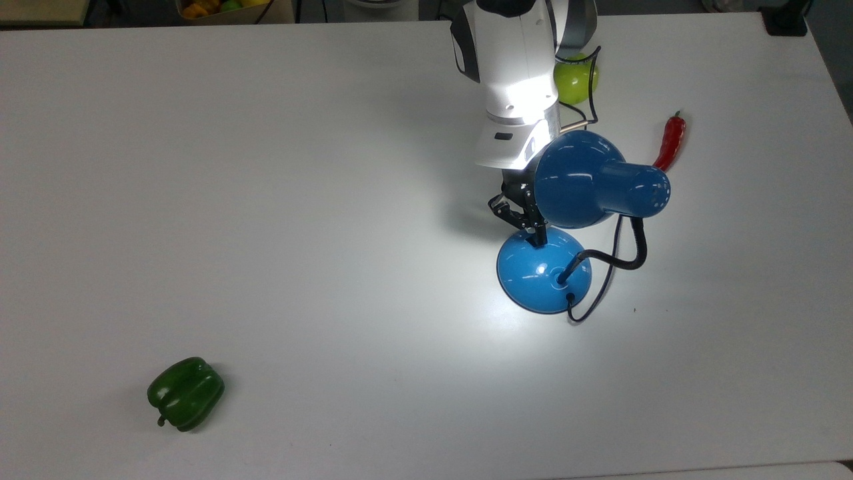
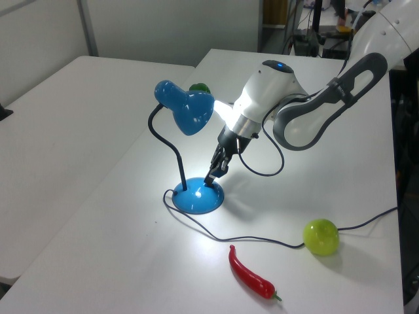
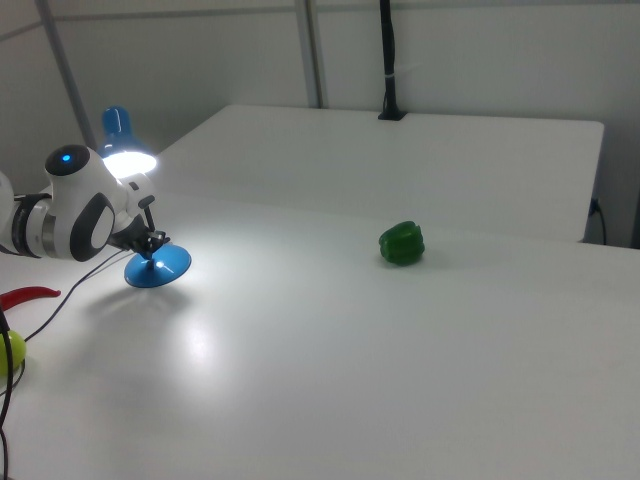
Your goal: Turn on desk lamp
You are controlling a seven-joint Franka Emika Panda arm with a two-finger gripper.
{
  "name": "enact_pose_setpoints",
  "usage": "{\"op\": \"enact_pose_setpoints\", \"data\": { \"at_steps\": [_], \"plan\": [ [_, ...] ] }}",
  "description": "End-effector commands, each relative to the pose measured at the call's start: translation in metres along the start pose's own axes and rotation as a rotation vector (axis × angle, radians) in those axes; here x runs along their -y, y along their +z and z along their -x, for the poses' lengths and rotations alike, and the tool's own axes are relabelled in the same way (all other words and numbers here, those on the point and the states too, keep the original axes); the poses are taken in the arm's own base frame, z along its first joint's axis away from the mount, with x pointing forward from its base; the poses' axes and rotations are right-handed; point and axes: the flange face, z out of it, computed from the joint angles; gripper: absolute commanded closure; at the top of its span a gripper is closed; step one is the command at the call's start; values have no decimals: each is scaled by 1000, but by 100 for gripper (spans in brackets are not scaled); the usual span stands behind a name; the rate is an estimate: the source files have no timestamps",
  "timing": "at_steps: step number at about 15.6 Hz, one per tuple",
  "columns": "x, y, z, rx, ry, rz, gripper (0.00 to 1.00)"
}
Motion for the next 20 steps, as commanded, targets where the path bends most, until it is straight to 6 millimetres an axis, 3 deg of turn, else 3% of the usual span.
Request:
{"op": "enact_pose_setpoints", "data": {
  "at_steps": [1,5,9,11,14,16,17,18,20],
  "plan": [
    [-12,-38,1,9,19,2,100],
    [-21,-47,6,96,32,2,100],
    [-34,-74,11,207,52,1,100],
    [-41,-92,18,317,75,-3,87],
    [-47,-127,23,415,110,0,54],
    [-48,-145,28,475,109,4,27],
    [-53,-156,29,488,118,7,6],
    [-62,-168,29,492,133,12,0],
    [-76,-199,29,509,162,19,0]
  ]
}}
